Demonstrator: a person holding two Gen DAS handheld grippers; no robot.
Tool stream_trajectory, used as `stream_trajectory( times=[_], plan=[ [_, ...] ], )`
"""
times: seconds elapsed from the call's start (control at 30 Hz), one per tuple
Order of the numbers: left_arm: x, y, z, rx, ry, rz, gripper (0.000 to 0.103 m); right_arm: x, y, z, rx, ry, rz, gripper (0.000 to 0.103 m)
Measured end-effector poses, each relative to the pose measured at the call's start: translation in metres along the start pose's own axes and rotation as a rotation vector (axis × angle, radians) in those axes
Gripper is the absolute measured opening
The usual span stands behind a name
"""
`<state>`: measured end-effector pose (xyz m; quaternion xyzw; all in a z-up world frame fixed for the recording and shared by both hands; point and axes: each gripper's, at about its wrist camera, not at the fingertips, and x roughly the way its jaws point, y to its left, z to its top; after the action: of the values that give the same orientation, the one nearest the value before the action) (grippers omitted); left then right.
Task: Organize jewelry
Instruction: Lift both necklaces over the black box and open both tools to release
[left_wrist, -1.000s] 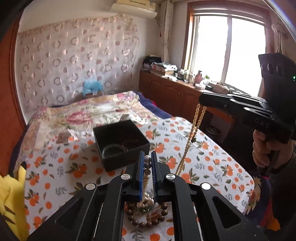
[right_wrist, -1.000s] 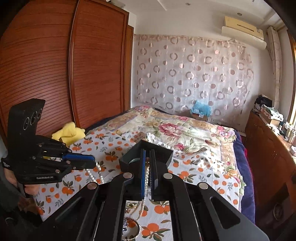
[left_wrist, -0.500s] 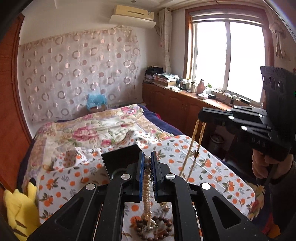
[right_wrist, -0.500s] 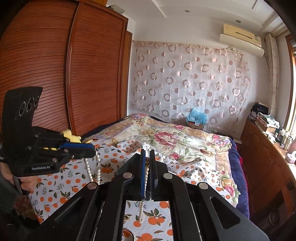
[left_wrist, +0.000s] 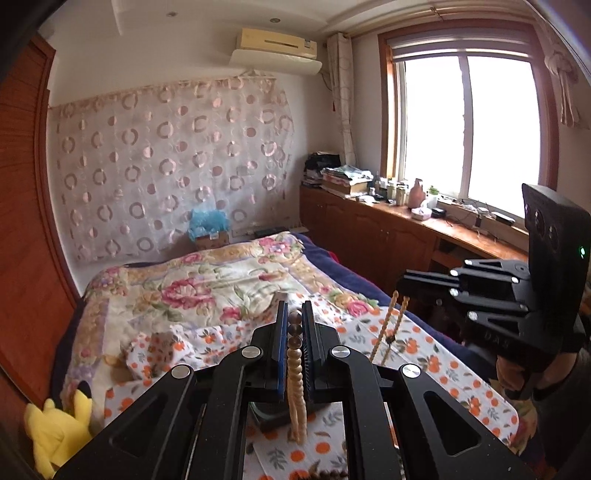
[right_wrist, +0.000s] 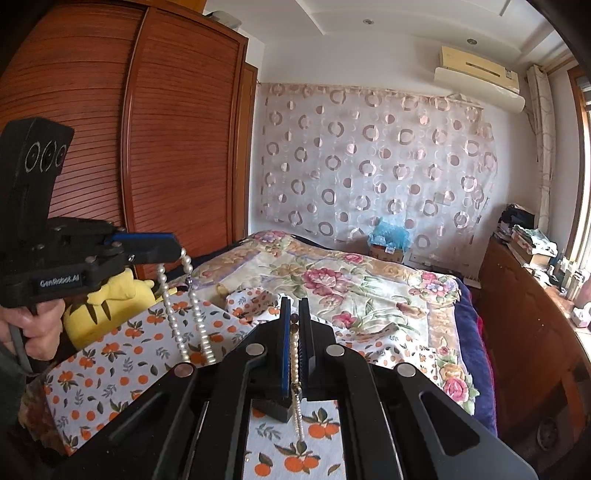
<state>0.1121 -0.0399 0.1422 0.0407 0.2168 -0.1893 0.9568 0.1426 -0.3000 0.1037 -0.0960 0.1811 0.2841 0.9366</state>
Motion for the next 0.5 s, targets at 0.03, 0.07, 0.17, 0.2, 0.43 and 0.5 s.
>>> stream_trajectory(
  times=[0.03, 0.07, 0.17, 0.2, 0.43, 0.5],
  plan=[
    [0.004, 0.002, 0.004, -0.001, 0.000, 0.002, 0.007, 0.004, -0.002, 0.003, 0.003, -0.001, 0.004, 0.005],
    [0.008, 0.005, 0.008, -0.004, 0.000, 0.002, 0.007, 0.007, -0.004, 0.006, 0.005, -0.002, 0.008, 0.005],
    [0.017, 0.011, 0.017, -0.008, -0.004, 0.000, 0.007, 0.014, -0.009, 0.013, 0.012, -0.009, 0.024, 0.005],
    [0.019, 0.012, 0.020, -0.009, -0.007, 0.000, 0.007, 0.017, -0.009, 0.015, 0.013, -0.011, 0.028, 0.005],
    [0.046, 0.027, 0.032, -0.017, -0.014, -0.005, 0.007, 0.039, -0.021, 0.033, 0.029, -0.032, 0.067, 0.005],
    [0.058, 0.034, 0.030, -0.024, 0.000, -0.008, 0.007, 0.047, -0.024, 0.038, 0.033, -0.032, 0.076, 0.005]
  ],
)
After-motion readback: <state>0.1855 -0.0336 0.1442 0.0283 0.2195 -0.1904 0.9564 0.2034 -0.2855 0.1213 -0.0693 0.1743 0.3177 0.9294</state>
